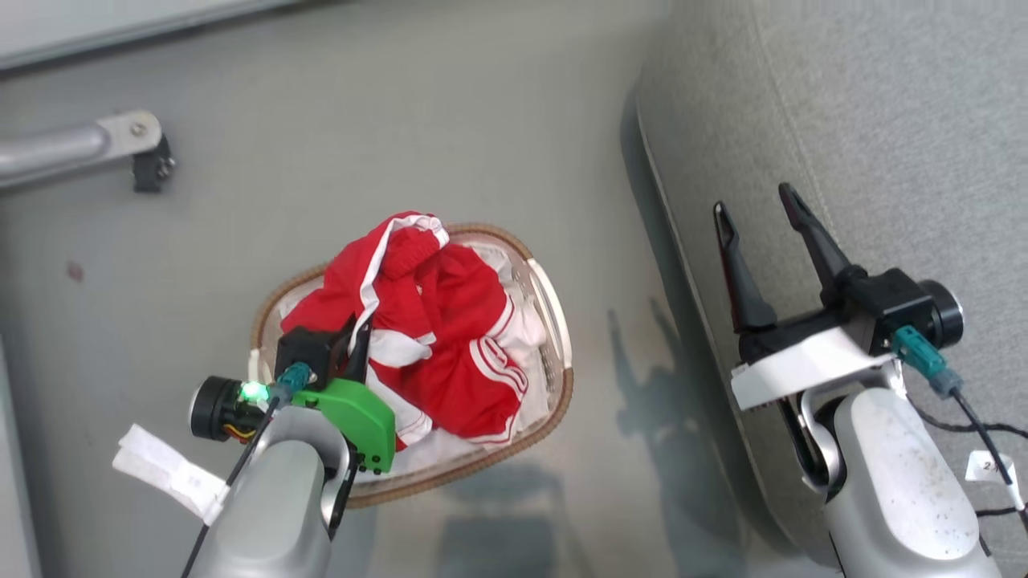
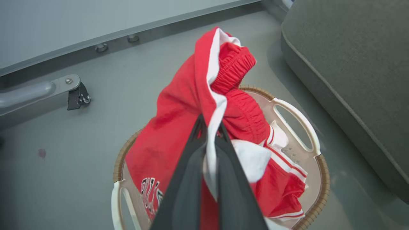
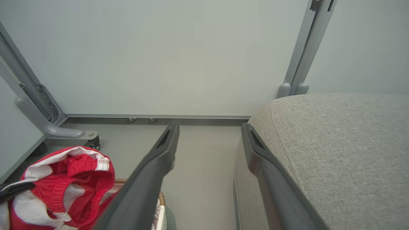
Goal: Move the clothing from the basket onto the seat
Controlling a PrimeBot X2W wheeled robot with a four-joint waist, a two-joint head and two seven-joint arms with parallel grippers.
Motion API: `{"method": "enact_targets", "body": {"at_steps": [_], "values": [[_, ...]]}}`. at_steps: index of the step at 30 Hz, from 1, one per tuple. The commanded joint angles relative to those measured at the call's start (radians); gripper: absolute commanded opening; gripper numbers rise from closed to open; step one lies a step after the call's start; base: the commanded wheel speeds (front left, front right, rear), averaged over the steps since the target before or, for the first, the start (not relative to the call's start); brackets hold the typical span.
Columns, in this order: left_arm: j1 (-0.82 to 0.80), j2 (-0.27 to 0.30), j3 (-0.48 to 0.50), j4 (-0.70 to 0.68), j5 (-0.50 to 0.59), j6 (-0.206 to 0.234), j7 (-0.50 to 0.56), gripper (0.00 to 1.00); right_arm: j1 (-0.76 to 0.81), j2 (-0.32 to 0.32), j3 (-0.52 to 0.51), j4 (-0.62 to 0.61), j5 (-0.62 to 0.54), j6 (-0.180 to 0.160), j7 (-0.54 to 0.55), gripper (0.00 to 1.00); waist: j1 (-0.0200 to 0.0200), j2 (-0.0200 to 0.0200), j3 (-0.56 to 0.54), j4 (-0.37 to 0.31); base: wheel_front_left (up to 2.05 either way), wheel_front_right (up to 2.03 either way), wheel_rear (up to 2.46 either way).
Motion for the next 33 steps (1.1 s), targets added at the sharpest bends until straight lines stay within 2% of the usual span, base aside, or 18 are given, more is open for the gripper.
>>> {"method": "enact_targets", "body": {"at_steps": [1,9,17,27,31,33], "values": [[0.04,0.0,0.001,-0.028,-0.003,0.005,-0.001,0.0,0.032,-0.005,0.0,0.011,0.001,-0.001,-0.005,1.0,0.0,0.0,-0.158,0.051,0.0,0.0,0.0],[0.149,-0.002,-0.006,-0.195,-0.049,0.005,-0.001,0.0,0.122,-0.005,0.003,0.048,-0.005,-0.001,-0.005,1.0,0.0,0.0,-0.305,0.081,0.0,0.0,0.0],[0.228,-0.002,-0.024,-0.311,-0.091,0.031,-0.001,0.0,0.231,-0.005,-0.002,0.085,0.005,-0.001,-0.005,1.0,0.0,0.0,-0.416,0.1,0.0,0.0,0.0],[0.273,-0.002,-0.054,-0.39,-0.125,0.054,-0.001,0.0,0.307,-0.005,0.02,0.125,-0.01,-0.001,-0.005,1.0,0.0,0.0,-0.467,0.126,0.0,0.0,0.0],[0.273,-0.002,-0.079,-0.412,-0.137,0.056,-0.001,0.0,0.297,-0.003,0.107,0.148,-0.047,-0.001,-0.005,1.0,0.0,0.0,-0.465,0.143,0.0,0.0,0.0],[0.263,-0.001,-0.095,-0.42,-0.142,0.056,-0.001,0.0,0.269,-0.014,0.183,0.175,-0.061,0.0,-0.005,1.0,0.0,0.0,-0.459,0.156,0.0,0.0,0.0]]}}
